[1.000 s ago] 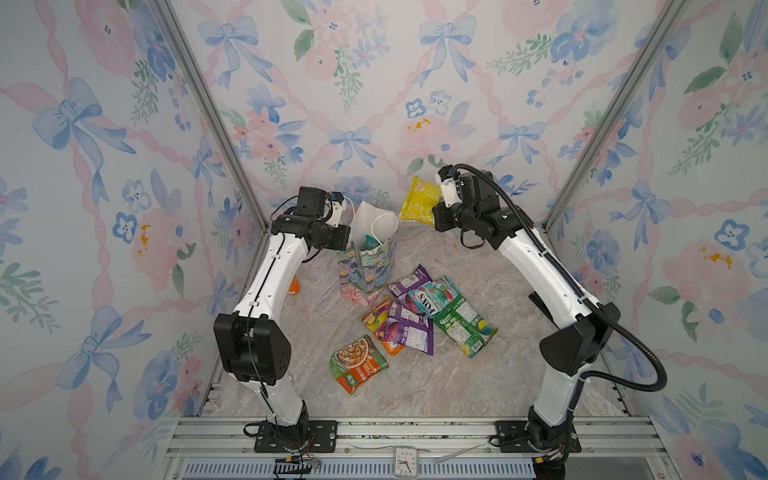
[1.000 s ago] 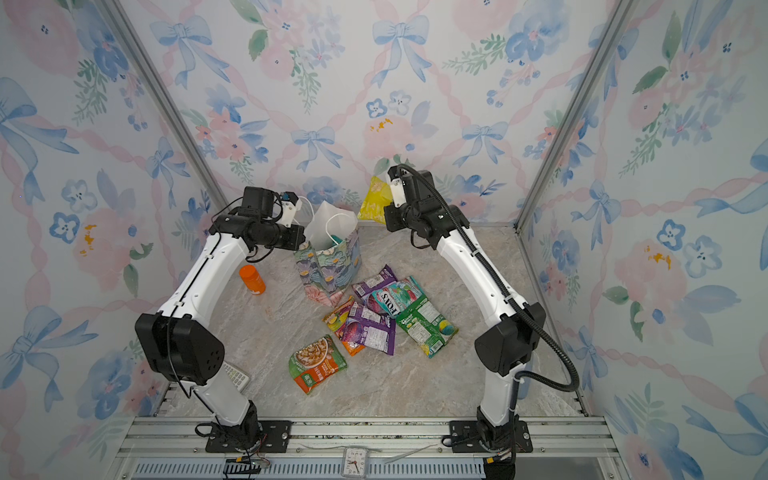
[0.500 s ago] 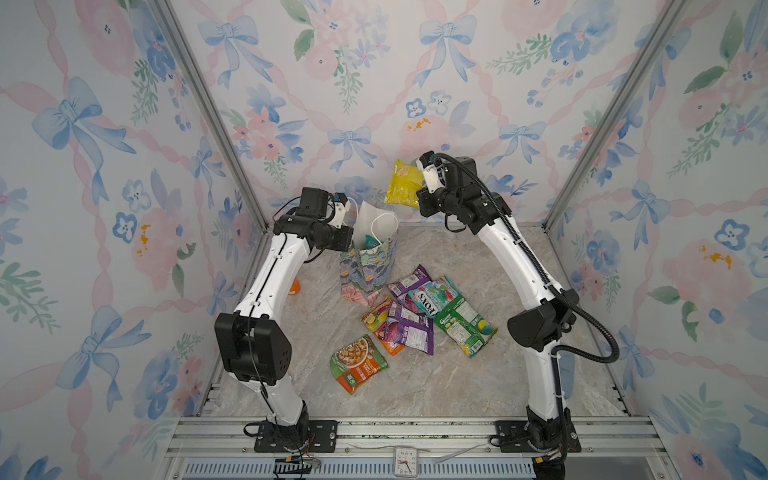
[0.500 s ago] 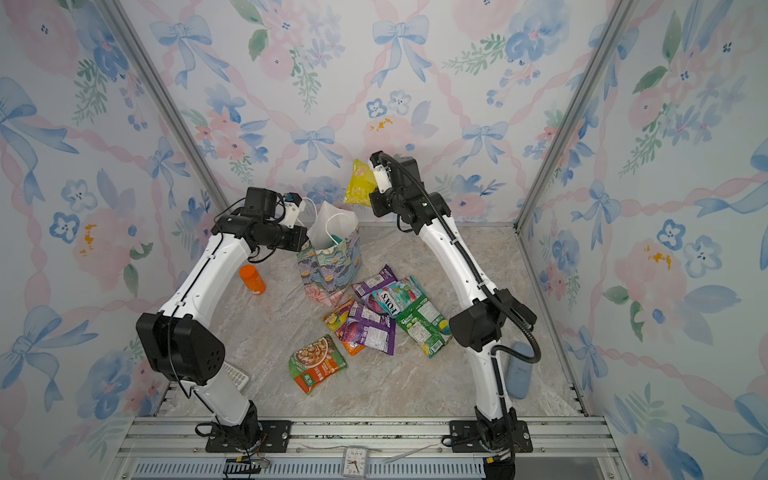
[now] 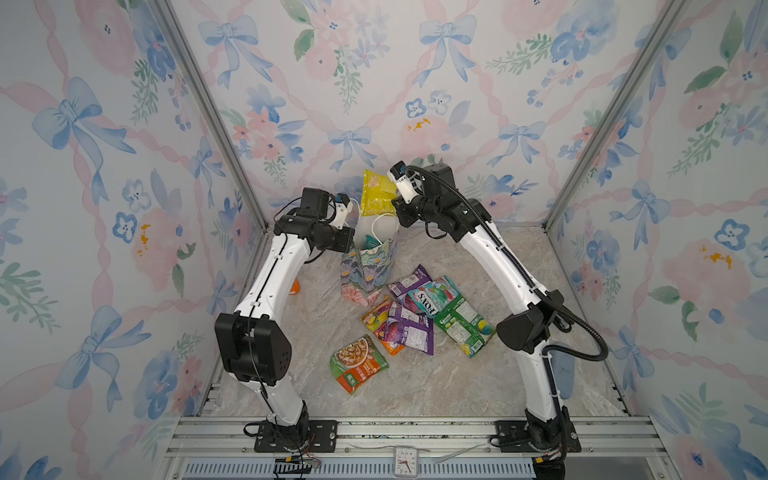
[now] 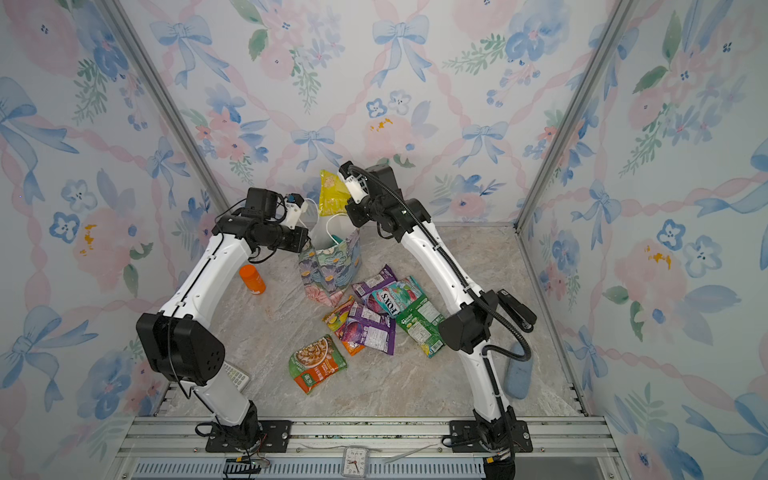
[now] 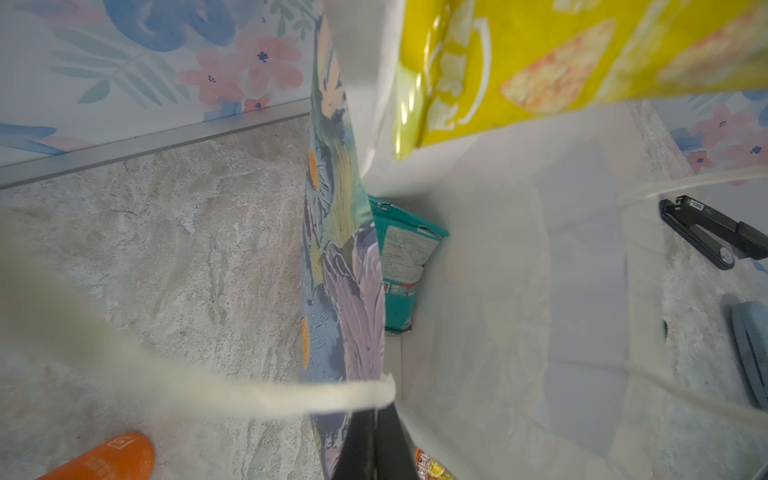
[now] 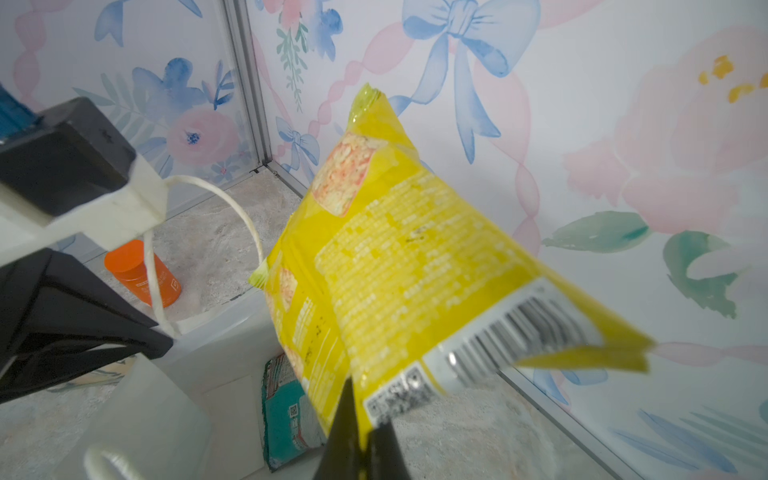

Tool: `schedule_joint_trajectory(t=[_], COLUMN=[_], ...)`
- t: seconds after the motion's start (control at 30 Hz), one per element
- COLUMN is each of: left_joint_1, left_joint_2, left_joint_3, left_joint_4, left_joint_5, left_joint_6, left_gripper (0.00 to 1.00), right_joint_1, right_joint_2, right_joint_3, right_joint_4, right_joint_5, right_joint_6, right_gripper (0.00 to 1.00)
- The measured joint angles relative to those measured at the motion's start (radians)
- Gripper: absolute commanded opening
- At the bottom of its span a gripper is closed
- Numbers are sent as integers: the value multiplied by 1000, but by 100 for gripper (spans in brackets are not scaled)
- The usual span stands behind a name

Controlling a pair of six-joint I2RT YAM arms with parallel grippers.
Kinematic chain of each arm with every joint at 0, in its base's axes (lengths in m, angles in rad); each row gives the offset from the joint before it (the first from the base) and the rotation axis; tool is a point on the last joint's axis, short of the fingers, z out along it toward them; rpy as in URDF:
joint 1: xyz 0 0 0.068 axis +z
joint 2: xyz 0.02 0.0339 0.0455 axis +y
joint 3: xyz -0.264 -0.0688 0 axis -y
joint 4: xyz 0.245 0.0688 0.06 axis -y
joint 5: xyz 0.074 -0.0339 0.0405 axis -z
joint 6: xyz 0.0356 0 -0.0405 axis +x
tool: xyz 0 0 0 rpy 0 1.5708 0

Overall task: Place the snacks into the paper bag
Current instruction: 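Lower the yellow packet into the bag opening beside the left gripper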

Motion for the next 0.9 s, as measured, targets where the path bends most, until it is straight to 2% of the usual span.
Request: schedule_joint_trajectory(t=[0.5, 0.9], left_joint_1=[0, -1], left_joint_2=[-6, -6], left_joint_3=[0, 1], left_joint_4=[2, 9], left_joint_5=[-84, -156], left_joint_6=[-2, -5], left_gripper=[0, 0], right_joint_1=[1, 35], right_joint_2=[0, 0], right_joint_3=[-43, -43], right_joint_4=[-83, -145], right_joint_5=[24, 35], right_joint_6=[-84, -222], right_gripper=[0, 0])
